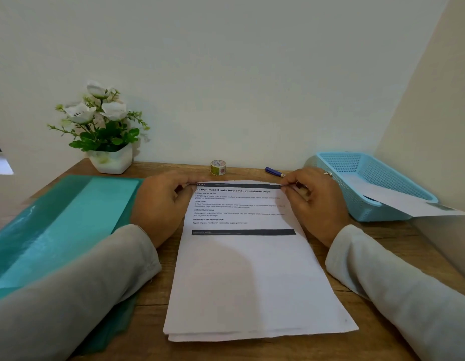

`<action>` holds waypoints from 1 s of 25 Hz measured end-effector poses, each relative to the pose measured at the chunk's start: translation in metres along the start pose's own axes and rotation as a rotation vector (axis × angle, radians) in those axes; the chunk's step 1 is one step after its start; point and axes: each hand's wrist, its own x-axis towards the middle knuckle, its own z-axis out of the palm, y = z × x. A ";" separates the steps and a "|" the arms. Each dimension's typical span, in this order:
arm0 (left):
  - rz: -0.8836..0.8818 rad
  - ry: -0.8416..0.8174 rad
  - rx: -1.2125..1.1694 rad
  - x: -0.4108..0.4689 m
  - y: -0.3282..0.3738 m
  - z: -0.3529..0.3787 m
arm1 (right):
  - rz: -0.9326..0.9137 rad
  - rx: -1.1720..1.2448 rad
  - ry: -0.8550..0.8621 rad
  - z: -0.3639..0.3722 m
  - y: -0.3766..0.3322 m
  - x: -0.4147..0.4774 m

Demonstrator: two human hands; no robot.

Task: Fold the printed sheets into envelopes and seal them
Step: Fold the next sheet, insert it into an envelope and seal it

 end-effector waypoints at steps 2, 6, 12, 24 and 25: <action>-0.022 -0.024 0.000 -0.001 -0.002 0.002 | -0.071 -0.055 -0.010 -0.001 0.000 0.000; -0.023 -0.116 0.079 0.000 -0.006 0.003 | -0.049 -0.095 -0.101 -0.001 0.002 -0.001; 0.121 -0.254 0.247 0.003 -0.011 0.002 | -0.044 -0.146 -0.338 -0.006 -0.002 0.001; 0.127 -0.640 0.344 -0.003 0.012 0.022 | -0.020 -0.299 -0.810 0.020 -0.035 -0.003; 0.144 -0.680 0.352 -0.004 0.014 0.024 | -0.008 -0.312 -0.846 0.020 -0.037 -0.002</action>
